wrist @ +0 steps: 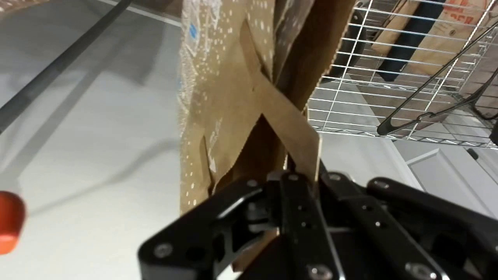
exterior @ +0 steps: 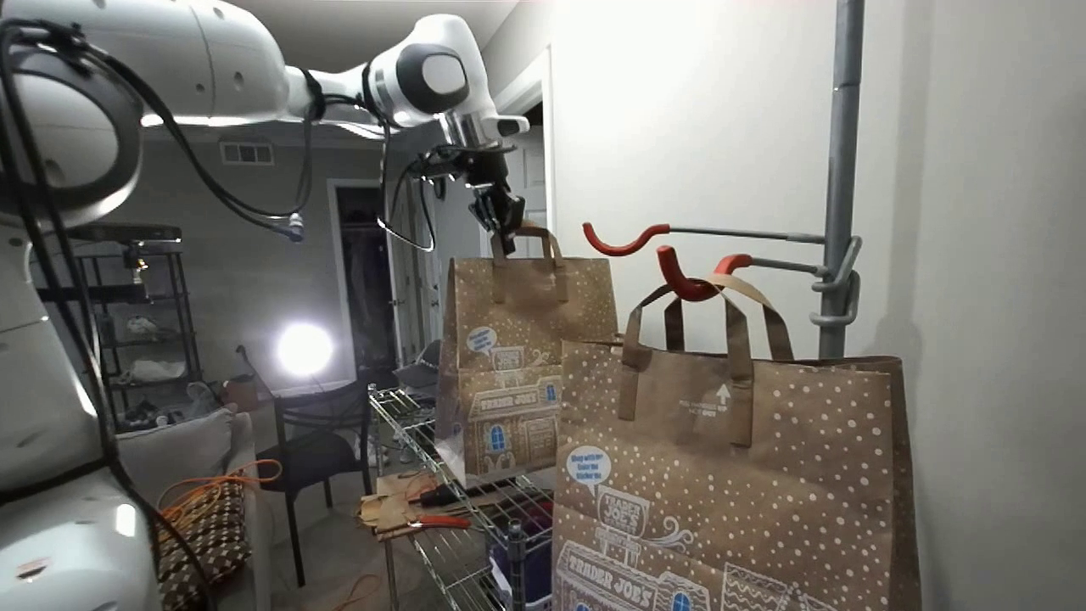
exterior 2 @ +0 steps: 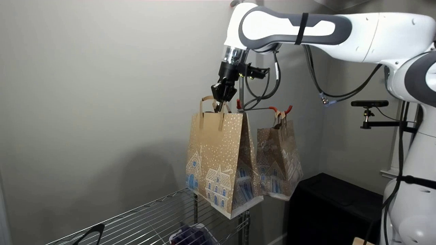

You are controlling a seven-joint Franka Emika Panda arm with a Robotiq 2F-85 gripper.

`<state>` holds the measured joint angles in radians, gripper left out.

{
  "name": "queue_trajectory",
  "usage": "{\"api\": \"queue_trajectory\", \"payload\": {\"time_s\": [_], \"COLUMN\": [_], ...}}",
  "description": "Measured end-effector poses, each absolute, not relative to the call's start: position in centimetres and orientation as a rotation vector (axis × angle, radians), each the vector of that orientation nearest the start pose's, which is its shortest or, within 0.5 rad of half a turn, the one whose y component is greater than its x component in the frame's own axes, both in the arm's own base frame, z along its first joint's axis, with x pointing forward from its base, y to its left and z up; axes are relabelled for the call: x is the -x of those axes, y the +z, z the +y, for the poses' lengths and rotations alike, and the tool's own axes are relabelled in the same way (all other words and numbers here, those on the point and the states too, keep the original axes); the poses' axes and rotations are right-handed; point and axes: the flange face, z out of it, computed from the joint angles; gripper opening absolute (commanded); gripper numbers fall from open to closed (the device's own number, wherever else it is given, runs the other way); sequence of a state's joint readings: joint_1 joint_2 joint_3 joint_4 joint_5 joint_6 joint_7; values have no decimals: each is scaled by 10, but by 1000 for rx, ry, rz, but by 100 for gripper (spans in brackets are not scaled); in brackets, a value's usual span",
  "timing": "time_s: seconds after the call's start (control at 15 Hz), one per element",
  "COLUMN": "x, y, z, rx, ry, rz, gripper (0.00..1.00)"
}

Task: Hang the brown bags on the metal stand

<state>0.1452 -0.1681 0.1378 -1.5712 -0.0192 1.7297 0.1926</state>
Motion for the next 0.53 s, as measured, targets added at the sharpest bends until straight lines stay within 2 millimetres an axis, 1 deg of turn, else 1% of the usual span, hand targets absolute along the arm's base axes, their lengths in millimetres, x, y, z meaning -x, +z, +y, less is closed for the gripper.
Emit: {"api": "queue_trajectory", "payload": {"time_s": [0.13,0.27,0.4,0.53], "x": [-469,-452,-440,-438], "y": [758,779,790,794], "z": [128,108,92,80], "rx": [3076,3095,3117,3135], "ry": [-503,-508,-500,-490], "rz": [-171,-286,-434,-583], "gripper": [3,4,4,4]}}
